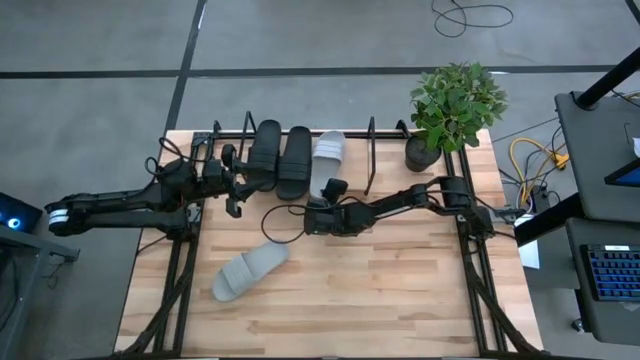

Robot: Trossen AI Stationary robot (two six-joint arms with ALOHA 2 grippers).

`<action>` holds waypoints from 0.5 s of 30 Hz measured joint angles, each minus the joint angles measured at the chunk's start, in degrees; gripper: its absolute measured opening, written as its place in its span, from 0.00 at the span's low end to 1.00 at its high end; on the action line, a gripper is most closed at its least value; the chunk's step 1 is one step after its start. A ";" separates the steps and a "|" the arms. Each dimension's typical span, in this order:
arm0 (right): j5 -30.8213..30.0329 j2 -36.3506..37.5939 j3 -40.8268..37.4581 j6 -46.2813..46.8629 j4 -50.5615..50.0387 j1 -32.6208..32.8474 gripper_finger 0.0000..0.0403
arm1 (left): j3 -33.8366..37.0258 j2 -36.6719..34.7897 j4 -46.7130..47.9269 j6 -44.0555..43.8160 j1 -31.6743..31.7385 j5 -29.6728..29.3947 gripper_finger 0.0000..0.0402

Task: Pick and place slides into the shelf
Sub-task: Put the right gray slipper on the shelf

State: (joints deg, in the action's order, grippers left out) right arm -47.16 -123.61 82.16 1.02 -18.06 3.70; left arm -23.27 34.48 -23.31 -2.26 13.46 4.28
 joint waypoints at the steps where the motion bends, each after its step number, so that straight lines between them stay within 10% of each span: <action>1: 0.18 0.25 -0.01 0.00 -0.16 0.02 0.48 | 0.00 0.00 0.01 0.01 0.01 0.01 0.41; 15: 11.59 6.73 -0.07 1.35 -1.51 0.16 0.48 | 0.00 0.00 0.44 0.11 0.01 0.01 0.41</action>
State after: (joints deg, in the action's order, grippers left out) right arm -35.57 -116.88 82.08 2.37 -19.57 3.86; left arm -23.27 34.48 -22.87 -2.15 13.47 4.29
